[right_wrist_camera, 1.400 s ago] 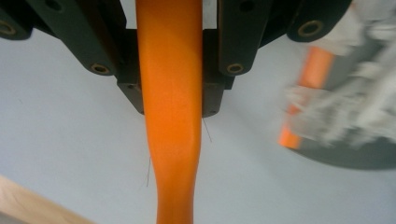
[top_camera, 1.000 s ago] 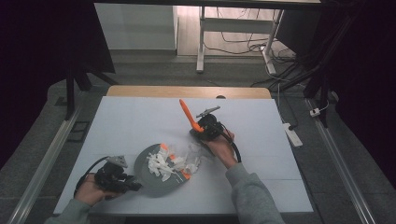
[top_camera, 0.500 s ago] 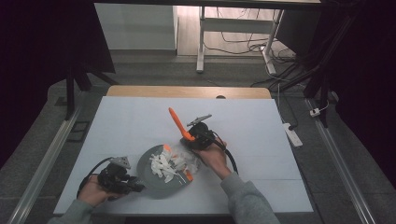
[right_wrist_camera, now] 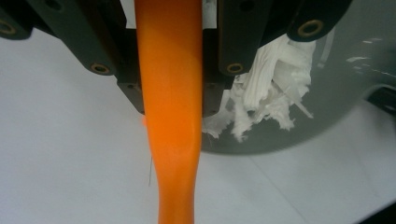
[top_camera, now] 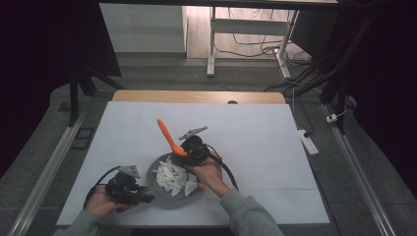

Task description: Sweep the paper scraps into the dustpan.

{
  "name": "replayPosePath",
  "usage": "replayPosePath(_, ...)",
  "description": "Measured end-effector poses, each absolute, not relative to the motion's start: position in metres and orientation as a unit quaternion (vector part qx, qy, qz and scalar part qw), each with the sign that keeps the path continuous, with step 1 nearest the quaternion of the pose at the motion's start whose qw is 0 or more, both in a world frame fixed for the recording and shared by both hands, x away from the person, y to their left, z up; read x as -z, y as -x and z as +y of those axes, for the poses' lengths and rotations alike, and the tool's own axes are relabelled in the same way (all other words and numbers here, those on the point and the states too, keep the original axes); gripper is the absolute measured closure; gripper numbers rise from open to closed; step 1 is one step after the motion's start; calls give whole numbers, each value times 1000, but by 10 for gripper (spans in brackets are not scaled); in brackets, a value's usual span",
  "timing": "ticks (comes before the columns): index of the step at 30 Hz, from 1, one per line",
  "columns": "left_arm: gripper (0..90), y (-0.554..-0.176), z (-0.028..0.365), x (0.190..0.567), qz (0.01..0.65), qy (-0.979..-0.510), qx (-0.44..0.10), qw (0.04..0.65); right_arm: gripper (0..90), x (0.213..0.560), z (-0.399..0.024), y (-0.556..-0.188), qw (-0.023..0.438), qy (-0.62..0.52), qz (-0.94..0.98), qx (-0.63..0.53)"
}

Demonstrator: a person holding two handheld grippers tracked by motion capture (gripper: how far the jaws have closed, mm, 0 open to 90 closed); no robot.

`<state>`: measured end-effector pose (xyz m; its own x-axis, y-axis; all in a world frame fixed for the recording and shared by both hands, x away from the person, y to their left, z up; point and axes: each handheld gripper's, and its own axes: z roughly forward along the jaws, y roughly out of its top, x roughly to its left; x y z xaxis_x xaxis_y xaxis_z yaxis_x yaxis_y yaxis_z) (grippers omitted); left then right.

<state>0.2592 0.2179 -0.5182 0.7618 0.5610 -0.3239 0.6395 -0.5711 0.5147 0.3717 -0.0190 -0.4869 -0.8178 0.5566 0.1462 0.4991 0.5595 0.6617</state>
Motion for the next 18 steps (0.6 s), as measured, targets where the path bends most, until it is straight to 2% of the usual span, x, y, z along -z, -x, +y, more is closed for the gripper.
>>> replayPosePath(9,618,-259,218,519,341,-883,63,316,703,474,-1,-357,37,-262,880,-396)
replayPosePath(18,618,-260,219,521,342,-883,63,314,703,455,-36,-362,76,-289,857,-420)
